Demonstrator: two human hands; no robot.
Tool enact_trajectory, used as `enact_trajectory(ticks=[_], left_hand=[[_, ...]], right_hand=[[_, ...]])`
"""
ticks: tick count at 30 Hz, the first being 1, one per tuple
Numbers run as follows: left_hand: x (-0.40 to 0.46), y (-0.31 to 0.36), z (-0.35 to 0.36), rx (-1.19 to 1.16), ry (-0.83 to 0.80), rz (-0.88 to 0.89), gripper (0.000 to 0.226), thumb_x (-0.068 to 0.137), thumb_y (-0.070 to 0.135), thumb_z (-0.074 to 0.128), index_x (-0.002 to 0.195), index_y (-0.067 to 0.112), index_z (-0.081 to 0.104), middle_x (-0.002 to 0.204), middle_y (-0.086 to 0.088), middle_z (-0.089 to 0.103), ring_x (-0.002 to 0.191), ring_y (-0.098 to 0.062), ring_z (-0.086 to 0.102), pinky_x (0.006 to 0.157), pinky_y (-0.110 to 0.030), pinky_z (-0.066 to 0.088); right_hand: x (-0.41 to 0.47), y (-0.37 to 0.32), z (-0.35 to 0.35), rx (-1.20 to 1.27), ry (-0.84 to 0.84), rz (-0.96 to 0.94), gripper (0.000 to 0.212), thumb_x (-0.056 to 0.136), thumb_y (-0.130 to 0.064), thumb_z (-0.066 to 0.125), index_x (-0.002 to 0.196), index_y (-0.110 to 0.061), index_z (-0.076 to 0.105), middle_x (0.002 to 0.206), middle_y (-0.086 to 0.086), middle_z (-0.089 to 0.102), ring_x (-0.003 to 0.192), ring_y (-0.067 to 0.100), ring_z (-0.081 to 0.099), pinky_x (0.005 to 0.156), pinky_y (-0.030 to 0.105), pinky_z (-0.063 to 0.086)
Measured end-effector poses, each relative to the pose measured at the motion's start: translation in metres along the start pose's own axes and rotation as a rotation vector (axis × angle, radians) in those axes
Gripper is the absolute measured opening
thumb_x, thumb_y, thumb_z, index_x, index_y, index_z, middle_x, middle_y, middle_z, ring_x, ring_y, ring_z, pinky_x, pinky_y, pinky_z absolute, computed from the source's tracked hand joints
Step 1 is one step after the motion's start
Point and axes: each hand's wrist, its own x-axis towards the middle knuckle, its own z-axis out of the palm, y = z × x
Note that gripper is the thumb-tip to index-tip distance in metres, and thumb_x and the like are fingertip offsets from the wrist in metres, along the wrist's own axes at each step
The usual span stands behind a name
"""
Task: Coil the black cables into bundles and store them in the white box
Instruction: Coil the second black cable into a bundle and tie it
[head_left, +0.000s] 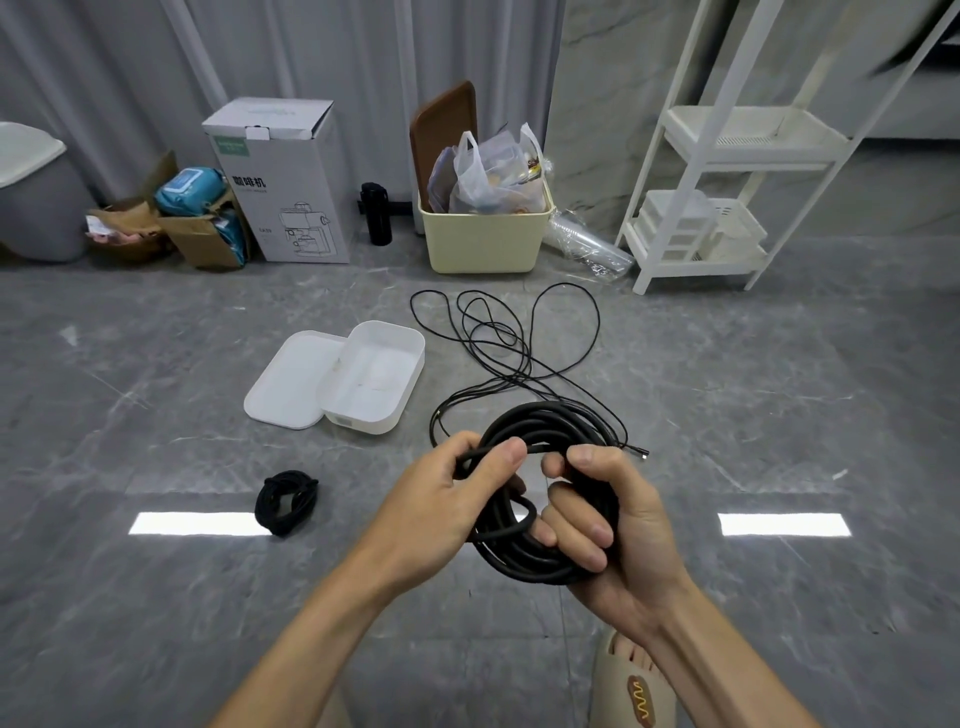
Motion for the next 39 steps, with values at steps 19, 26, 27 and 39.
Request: enact_trajectory(ticks=[19, 26, 27, 39], left_hand=[[-0.002, -0.009, -0.023, 0.295, -0.261, -0.001, 0.063, 0.068, 0.073, 0.069, 0.126, 0.061, 0.046, 0.118, 0.025, 0.060, 0.095, 0.003, 0.064, 0.085, -0.022, 0.051], [0.001, -0.010, -0.009, 0.745, 0.117, -0.004, 0.044, 0.075, 0.075, 0.058, 0.109, 0.049, 0.050, 0.081, 0.020, 0.058, 0.076, 0.009, 0.053, 0.055, -0.020, 0.030], [0.000, -0.010, -0.003, 0.753, 0.184, -0.002, 0.038, 0.077, 0.074, 0.056, 0.098, 0.043, 0.051, 0.070, 0.011, 0.059, 0.073, 0.002, 0.054, 0.052, -0.021, 0.028], [-0.011, -0.009, 0.017, 0.359, -0.076, 0.032, 0.036, 0.099, 0.046, 0.050, 0.072, 0.023, 0.042, 0.051, 0.008, 0.035, 0.050, -0.011, 0.031, 0.052, -0.026, 0.028]], right_hand=[[0.001, -0.008, -0.001, -0.206, 0.063, 0.176, 0.020, 0.068, -0.010, 0.072, 0.056, -0.008, 0.056, 0.037, -0.001, 0.029, 0.027, 0.013, 0.030, 0.045, 0.027, 0.047], [0.009, -0.001, -0.010, -0.276, 0.301, -0.115, 0.024, 0.067, -0.027, 0.073, 0.057, -0.014, 0.056, 0.044, 0.003, 0.033, 0.037, 0.017, 0.037, 0.053, 0.029, 0.051], [0.010, 0.000, -0.011, -0.285, 0.328, -0.157, 0.025, 0.070, -0.026, 0.073, 0.057, -0.015, 0.055, 0.044, 0.003, 0.034, 0.038, 0.018, 0.038, 0.054, 0.028, 0.052], [0.005, -0.017, -0.008, -0.092, 0.448, -0.357, 0.036, 0.089, -0.017, 0.061, 0.054, -0.016, 0.056, 0.042, -0.001, 0.030, 0.033, 0.014, 0.032, 0.048, 0.025, 0.049]])
